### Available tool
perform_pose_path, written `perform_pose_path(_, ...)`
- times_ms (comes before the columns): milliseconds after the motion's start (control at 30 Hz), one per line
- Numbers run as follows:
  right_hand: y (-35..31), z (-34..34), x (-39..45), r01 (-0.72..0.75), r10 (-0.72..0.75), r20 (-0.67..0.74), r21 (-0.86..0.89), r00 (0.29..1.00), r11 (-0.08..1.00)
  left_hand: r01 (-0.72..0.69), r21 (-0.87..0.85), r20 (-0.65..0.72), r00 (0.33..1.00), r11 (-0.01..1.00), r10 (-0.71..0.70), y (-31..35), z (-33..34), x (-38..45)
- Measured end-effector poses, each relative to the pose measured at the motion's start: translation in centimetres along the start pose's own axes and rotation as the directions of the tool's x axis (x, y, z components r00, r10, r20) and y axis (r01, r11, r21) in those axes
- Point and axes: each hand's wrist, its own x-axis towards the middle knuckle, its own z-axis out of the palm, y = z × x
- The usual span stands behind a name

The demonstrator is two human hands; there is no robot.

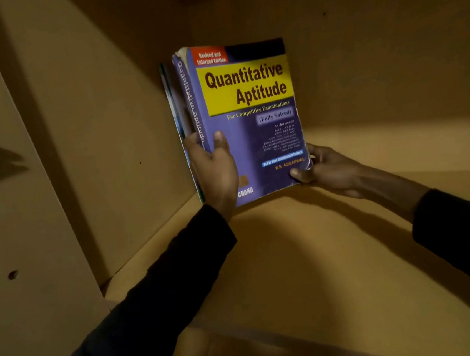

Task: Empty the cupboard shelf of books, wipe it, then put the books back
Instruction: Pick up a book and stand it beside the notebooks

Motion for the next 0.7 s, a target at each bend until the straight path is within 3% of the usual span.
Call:
perform_pose_path(233,2.6,1.8,3.5,-0.027,0.026,-0.101,-0.012,0.995,1.000,-0.021,0.038,-0.081,0.996,0.999,0.024,-3.9,0.3,2.3)
perform_pose_path(700,6.4,5.2,10.8,-0.096,0.101,-0.235,0.032,0.967,0.995,-0.060,0.087,-0.014,0.998,0.994,0.061,-8.1,-0.6,4.9)
